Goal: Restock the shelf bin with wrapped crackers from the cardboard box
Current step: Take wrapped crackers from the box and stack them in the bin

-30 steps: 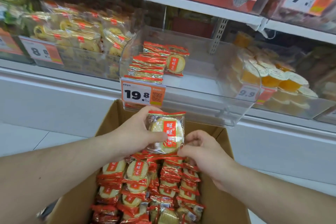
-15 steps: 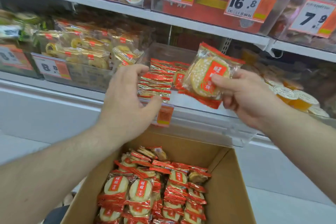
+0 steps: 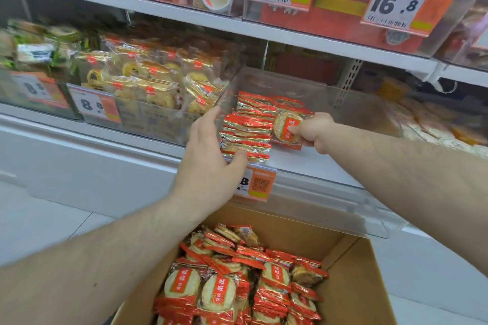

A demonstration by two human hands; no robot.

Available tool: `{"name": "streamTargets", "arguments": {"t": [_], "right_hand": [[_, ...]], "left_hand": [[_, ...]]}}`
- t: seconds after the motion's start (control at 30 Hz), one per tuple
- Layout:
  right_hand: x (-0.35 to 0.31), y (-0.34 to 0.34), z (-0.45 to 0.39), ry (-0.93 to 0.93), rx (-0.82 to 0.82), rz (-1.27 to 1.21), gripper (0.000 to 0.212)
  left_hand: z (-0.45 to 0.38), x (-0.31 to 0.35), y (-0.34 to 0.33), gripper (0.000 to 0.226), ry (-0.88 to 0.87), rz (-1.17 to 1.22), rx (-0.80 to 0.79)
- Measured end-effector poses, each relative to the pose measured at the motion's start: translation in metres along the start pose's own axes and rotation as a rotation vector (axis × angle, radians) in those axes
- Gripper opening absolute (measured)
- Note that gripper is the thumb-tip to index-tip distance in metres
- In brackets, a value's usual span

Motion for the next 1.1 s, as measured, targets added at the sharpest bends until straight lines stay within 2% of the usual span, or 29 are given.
{"name": "streamTargets", "arguments": {"t": [0.13,0.47,0.63,0.73,0.83,1.0,1.1], "right_hand": [[0.002,-0.005,-0.004,-0.003,0.017,-0.012,0.027],[0.006,-0.013,-0.003,-0.121,-0.239,0.038,0.035],[0.013,-0.007,0.005,-0.158,-0.26,0.069,0.04],[0.013,-0.001,0.012,-0.169,-0.274,0.086,0.035],[0.014,0.005,0.019,-0.156,-0.274,0.117,0.049],[0.01,0.004,0.026,-0.069,-0.241,0.233,0.026],[0.01,-0.001,0.023,-0.072,-0.231,0.292,0.033]], "left_hand": [[-0.001,-0.002,-0.001,0.074,0.007,0.023,0.027],[-0.002,-0.001,-0.004,0.072,0.016,0.053,0.048],[-0.002,-0.001,-0.003,0.072,0.025,0.072,0.031],[0.001,0.007,0.002,0.071,-0.02,-0.003,0.088],[0.002,0.018,0.004,0.067,-0.087,-0.108,0.121],[0.003,0.014,-0.008,0.07,-0.093,-0.116,0.07],[0.004,0.011,-0.01,0.069,-0.127,-0.127,0.056]]}}
Point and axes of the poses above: each hand's wrist, its own z-axis away from the middle knuckle, its own y-axis out of the back of the hand, x = y × z, the point moved 7 cm from there along -z, towards the middle knuckle, and after that the axes turned 14 degrees about -x, right-handed, at the moved point
